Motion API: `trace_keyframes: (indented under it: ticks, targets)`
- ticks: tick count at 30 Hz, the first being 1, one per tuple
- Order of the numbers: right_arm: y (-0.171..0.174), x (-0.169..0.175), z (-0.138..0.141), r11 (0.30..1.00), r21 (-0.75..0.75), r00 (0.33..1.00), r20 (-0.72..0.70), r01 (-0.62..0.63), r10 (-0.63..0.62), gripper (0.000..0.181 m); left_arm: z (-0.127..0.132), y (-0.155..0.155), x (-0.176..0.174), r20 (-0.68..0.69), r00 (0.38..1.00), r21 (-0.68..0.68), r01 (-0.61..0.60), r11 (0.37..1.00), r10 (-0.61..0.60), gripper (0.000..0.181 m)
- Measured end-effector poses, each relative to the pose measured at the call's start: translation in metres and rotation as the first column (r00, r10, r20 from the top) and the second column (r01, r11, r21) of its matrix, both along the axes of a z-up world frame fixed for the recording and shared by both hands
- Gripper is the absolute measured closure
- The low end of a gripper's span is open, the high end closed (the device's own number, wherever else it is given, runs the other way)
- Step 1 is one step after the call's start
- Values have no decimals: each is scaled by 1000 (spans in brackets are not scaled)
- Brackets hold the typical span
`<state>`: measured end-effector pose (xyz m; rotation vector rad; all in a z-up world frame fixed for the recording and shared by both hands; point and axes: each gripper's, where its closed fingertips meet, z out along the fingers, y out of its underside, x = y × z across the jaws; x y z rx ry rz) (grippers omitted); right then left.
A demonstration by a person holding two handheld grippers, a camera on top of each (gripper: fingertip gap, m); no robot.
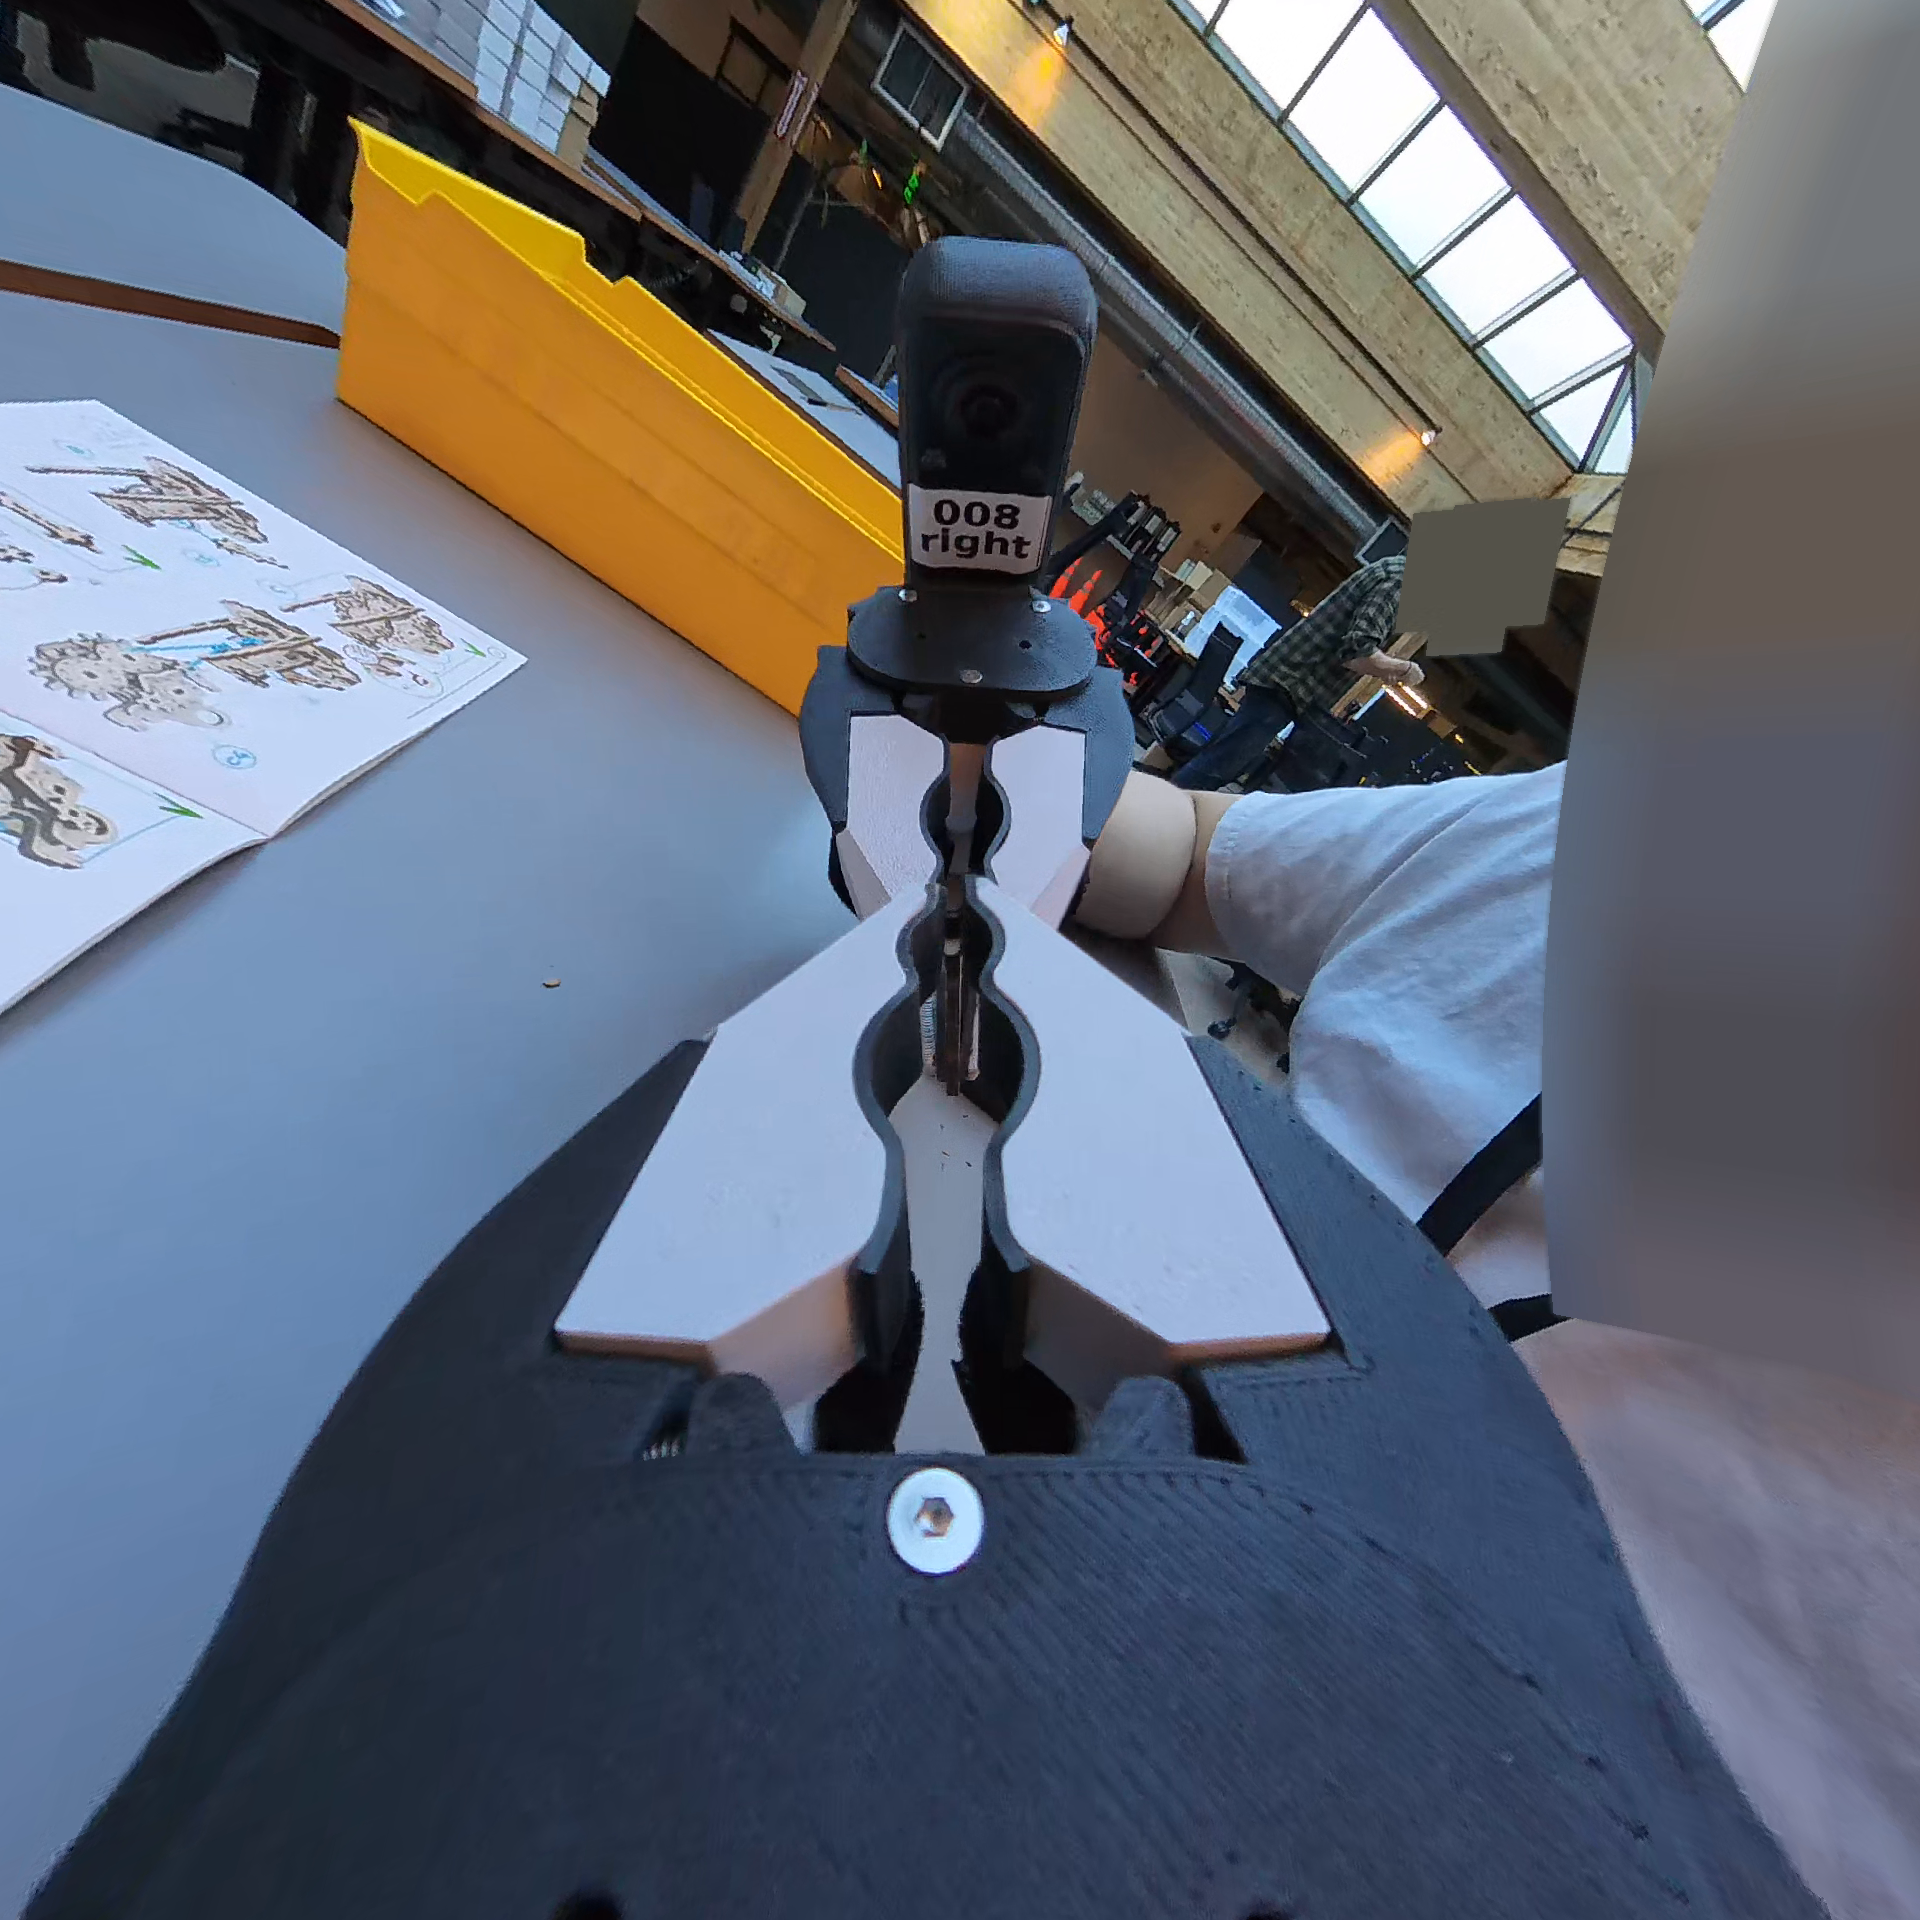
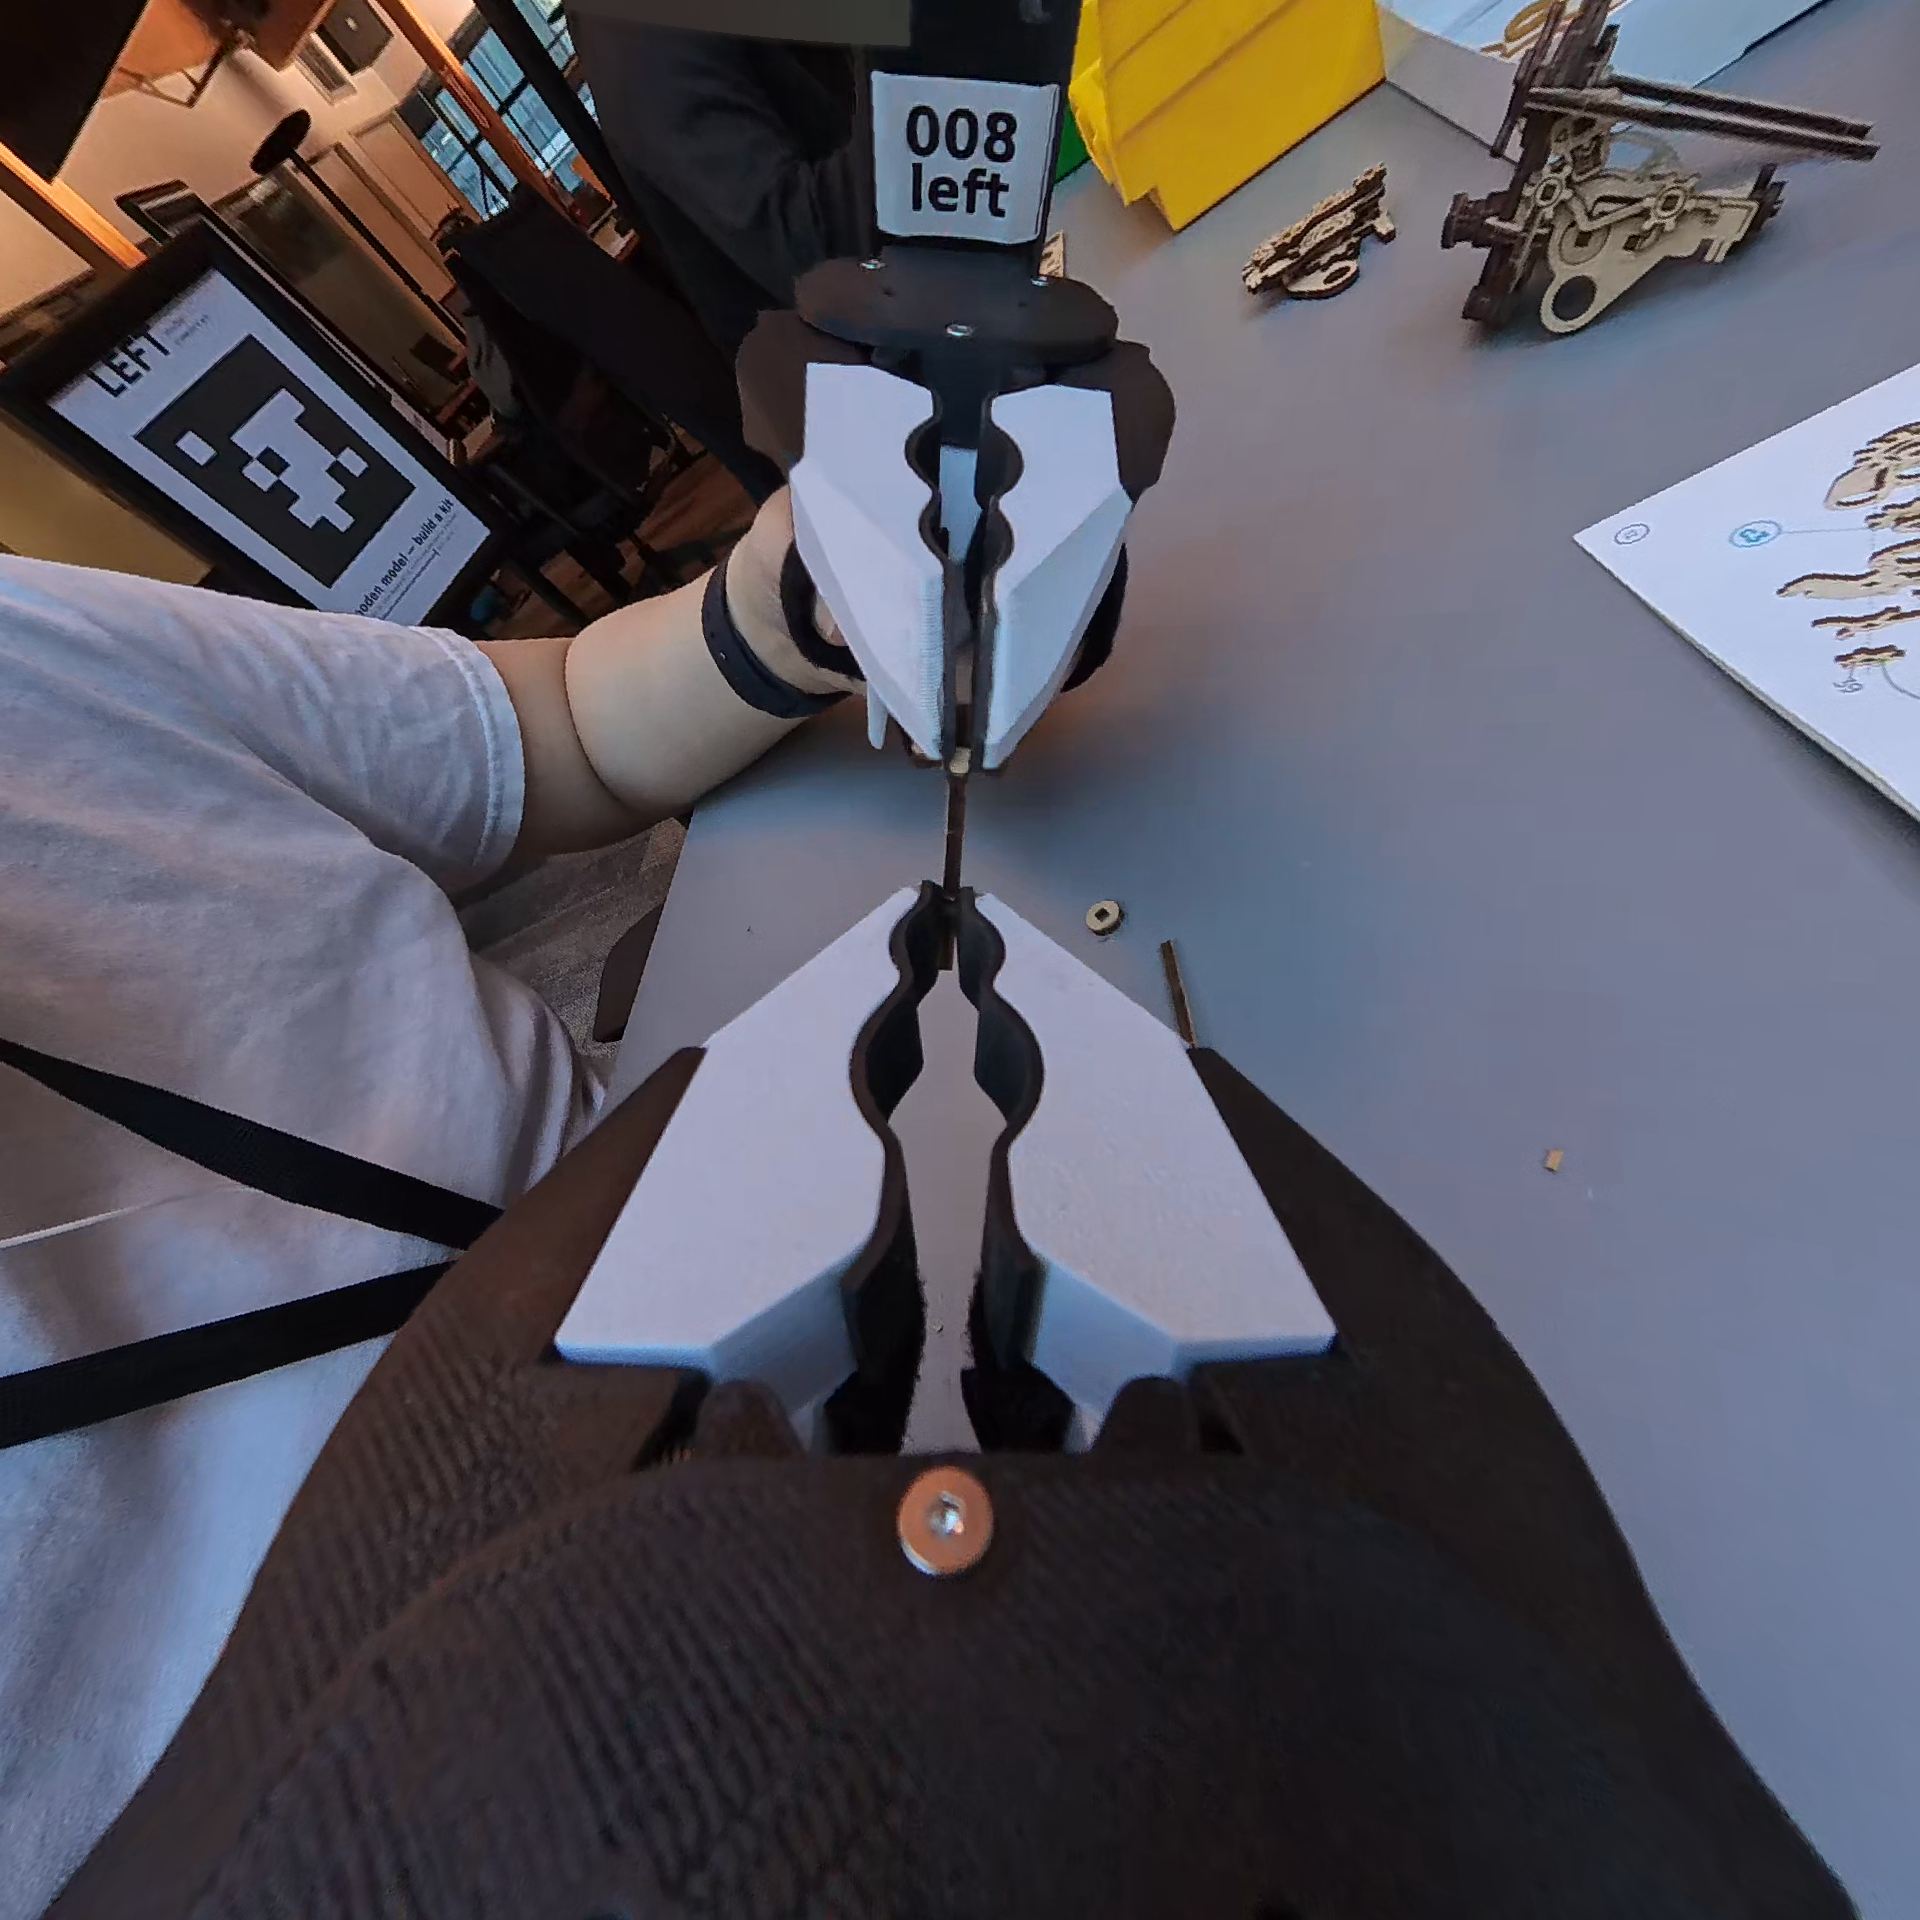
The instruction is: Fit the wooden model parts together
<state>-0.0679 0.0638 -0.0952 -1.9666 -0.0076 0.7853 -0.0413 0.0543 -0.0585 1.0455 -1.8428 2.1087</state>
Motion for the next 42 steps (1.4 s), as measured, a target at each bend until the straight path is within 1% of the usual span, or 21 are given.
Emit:
trace_keyframes:
  ticks: [2, 4, 7, 9, 11, 14, 15, 16, 17, 18, 19, 20, 21, 24, 25, 28, 32, 35, 37, 41, 42]
  targets:
    - [-1, 0, 0, 1000, -8, 1000, -14, -4, 4, 181, -2, 0, 0, -9, 1000, 10, 5, 1000, -5, 181]
    - [0, 2, 4, 1000, 0, 997, -78, 5, -5, 181, -1, 2, 2, 11, 1000, 14, -22, 1000, 21, 181]
    - [0, 5, 9, 1000, 17, 988, -155, 14, -12, 181, 3, 5, 6, -6, 998, -29, -55, 998, 55, 181]
    - [0, 3, 11, 1000, 17, 974, -227, 9, -4, 181, 3, 5, 7, -28, 998, -57, -52, 997, 50, 181]
    - [1, 2, 17, 999, 33, 942, -335, 4, 8, 181, 7, 5, 7, -55, 998, -110, -49, 993, 43, 180]
    - [-1, 5, 22, 999, 40, 899, -437, -2, 19, 181, 20, 7, 6, -89, 996, -223, -3, 975, -17, 151]
    - [-1, 7, 21, 999, 38, 898, -439, 2, 15, 181, 23, 11, 7, -77, 997, -238, -14, 971, -4, 153]
    - [-1, 7, 21, 999, 37, 901, -434, 4, 12, 181, 24, 16, 9, -49, 998, -226, -38, 973, 28, 157]
    - [-2, 8, 21, 999, 39, 901, -433, 5, 13, 181, 21, 20, 12, -11, 998, -167, -70, 983, 69, 158]
    - [-2, 8, 22, 999, 41, 902, -431, 5, 13, 181, 13, 23, 15, 29, 994, -67, -107, 992, 109, 158]
    - [-2, 9, 22, 999, 41, 908, -419, 9, 9, 181, 4, 26, 17, 63, 988, 38, -140, 989, 138, 157]
    - [-2, 10, 20, 999, 37, 918, -396, 13, 2, 181, -1, 27, 18, 89, 984, 98, -162, 982, 153, 155]
    - [-2, 10, 18, 999, 33, 926, -377, 16, -3, 181, 2, 25, 16, 101, 983, 90, -162, 983, 152, 154]
    - [-1, 9, 13, 1000, 20, 940, -341, 21, -13, 181, 26, 19, 9, 50, 993, -122, -103, 987, 109, 158]
    - [0, 8, 12, 1000, 17, 944, -329, 20, -13, 181, 28, 20, 10, 22, 994, -159, -104, 982, 109, 159]
    - [2, 6, 9, 1000, 15, 964, -265, 21, -16, 181, 19, 19, 15, -8, 991, -134, -136, 982, 136, 159]
    - [3, 8, 12, 997, 61, 985, -172, 38, -27, 181, 17, 10, 10, 6, 996, -126, -91, 988, 92, 168]
    - [2, 9, 12, 993, 110, 1000, 6, 30, -31, 181, 18, 5, 6, 65, 994, -92, -79, 993, 85, 178]
    - [2, 11, 13, 988, 151, 988, 144, 39, -61, 181, 21, 3, 3, 130, 988, -56, -79, 995, 85, 181]
    - [0, 9, 21, 974, 225, 952, 291, 22, -89, 181, 29, 2, -5, 259, 962, -3, -87, 996, 85, 179]
    - [-1, 9, 24, 972, 236, 947, 308, 21, -95, 181, 31, 3, -4, 284, 954, 5, -105, 994, 99, 169]
